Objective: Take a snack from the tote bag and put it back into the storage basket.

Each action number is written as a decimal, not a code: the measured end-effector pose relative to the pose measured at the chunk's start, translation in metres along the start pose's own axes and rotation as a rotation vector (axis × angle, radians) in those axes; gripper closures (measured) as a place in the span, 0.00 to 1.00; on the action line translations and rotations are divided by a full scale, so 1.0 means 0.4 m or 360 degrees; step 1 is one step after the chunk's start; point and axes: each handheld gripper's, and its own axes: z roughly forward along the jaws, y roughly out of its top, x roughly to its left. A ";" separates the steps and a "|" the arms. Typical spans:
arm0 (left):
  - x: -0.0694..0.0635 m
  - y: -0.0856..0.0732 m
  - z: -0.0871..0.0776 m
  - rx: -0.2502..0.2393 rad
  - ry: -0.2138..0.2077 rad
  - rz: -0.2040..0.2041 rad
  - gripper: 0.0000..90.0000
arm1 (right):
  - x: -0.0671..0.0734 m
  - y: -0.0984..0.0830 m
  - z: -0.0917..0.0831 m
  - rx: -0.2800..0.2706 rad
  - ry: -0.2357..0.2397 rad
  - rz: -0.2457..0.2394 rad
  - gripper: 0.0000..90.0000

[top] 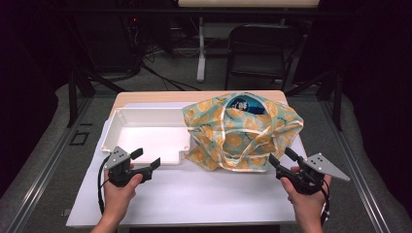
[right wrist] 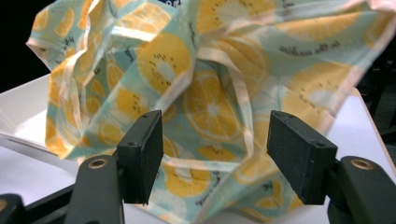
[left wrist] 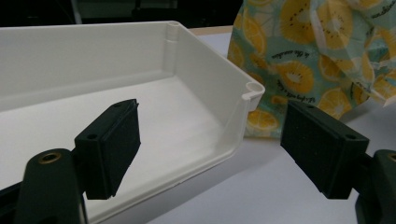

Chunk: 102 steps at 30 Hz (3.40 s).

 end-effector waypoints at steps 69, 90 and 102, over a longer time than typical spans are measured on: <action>-0.394 0.164 0.248 0.0016 -0.0355 0.0323 0.16 | 0.090 0.107 0.074 -0.0111 0.0285 0.0027 0.96; -0.473 0.164 0.268 0.0052 -0.0440 0.0518 0.35 | 0.121 0.122 0.075 -0.0145 0.0452 0.0072 0.96; -0.428 0.202 0.238 -0.0048 -0.0433 0.0487 1.00 | 0.083 0.128 0.049 -0.0214 0.0445 0.0101 0.69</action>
